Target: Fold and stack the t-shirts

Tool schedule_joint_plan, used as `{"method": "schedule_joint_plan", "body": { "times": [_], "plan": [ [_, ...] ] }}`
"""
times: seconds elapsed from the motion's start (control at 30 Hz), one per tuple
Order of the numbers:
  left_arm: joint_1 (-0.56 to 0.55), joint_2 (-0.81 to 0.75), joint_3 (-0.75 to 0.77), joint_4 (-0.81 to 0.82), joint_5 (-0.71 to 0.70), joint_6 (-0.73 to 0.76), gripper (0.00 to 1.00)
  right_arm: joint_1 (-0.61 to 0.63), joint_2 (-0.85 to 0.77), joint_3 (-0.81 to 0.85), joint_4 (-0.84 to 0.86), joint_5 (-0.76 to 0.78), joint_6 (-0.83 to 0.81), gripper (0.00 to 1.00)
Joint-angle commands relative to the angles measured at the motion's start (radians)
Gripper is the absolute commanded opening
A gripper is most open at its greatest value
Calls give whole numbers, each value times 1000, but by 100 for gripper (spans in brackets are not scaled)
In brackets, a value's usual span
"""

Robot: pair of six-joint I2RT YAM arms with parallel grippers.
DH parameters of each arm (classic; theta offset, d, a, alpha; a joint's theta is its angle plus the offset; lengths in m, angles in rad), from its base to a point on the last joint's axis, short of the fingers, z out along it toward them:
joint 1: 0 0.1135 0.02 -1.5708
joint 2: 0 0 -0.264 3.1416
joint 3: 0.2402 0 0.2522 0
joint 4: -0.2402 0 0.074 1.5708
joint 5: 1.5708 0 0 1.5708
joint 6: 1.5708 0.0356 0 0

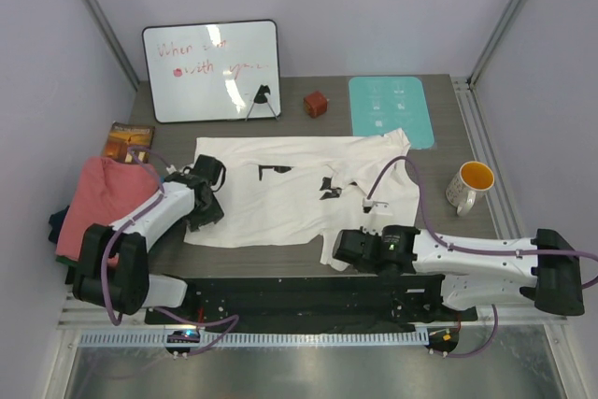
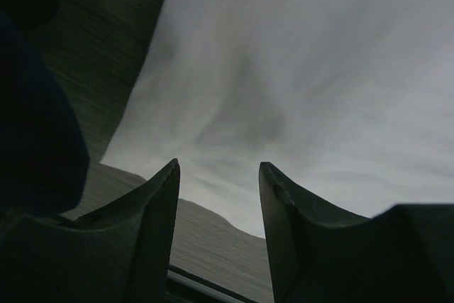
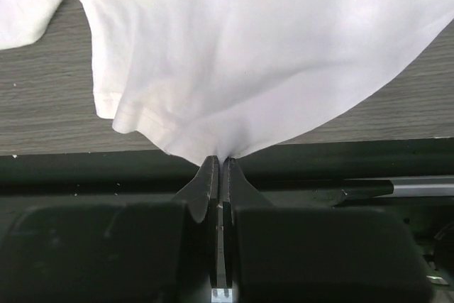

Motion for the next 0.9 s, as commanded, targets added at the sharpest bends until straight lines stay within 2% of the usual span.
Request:
{"method": "schedule_joint_plan", "body": {
  "times": [0.0, 0.17, 0.47, 0.77, 0.87],
  "plan": [
    [52, 4, -18, -6, -76, -59, 49, -21, -25, 50, -43, 95, -32, 1],
    [58, 56, -30, -29, -105, -78, 50, -62, -49, 54, -40, 112, -74, 1],
    [75, 13, -82, 10, -113, -104, 50, -130, -124, 35, -34, 105, -146, 1],
    [75, -11, -37, -108, -52, -105, 50, -196, -171, -3, -11, 77, -184, 1],
    [73, -51, -60, -102, -32, -125, 50, -199, -168, -9, 4, 69, -187, 1]
  ]
}}
